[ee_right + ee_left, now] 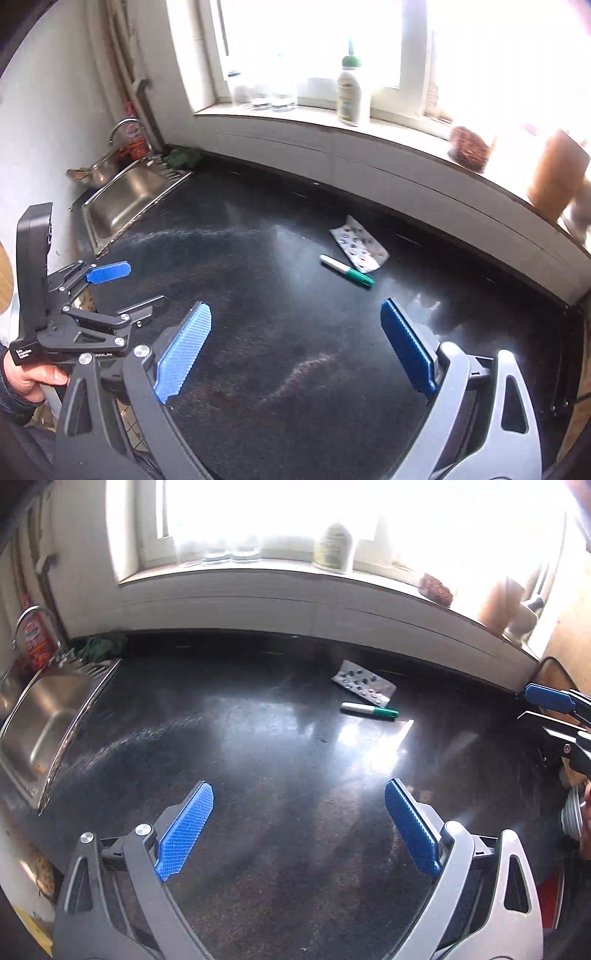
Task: Collect trash
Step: 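Return both tools to the pill blister and marker on the counter, then grasp the green-capped marker with the left tool while the right tool grasps the pill blister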
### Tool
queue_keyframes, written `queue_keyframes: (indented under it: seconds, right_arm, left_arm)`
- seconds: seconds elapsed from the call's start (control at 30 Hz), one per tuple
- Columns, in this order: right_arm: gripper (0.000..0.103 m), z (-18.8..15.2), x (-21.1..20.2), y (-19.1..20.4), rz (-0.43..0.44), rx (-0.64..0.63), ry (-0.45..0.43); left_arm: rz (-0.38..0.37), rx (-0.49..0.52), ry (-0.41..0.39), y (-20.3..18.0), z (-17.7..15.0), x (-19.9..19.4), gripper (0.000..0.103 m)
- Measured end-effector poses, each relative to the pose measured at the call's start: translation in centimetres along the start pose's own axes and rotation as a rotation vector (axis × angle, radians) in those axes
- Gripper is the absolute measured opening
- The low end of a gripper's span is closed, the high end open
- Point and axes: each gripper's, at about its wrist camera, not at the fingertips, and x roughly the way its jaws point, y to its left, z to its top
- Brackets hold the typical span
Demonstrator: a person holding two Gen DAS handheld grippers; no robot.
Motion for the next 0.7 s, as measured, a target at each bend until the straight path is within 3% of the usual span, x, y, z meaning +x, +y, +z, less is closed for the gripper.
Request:
queue_keyframes:
  seconds: [0.2, 0.43, 0.7]
  right_arm:
    - [0.090, -2.6, -0.7, -4.9, -0.038, 0.104, 0.001]
    - [0.090, -2.4, 0.0, -6.4, -0.040, 0.109, 0.002]
    - [0.090, -0.3, 3.8, -7.1, -0.004, 0.047, 0.041]
  left_arm:
    - [-0.064, 0.158, 0.002, -5.3, 1.2, 1.5, 0.091]
    - [-0.074, 0.230, 0.024, -6.2, 1.7, 3.1, 0.091]
    - [-0.101, 0.335, 0.036, -6.5, 3.2, 7.0, 0.091]
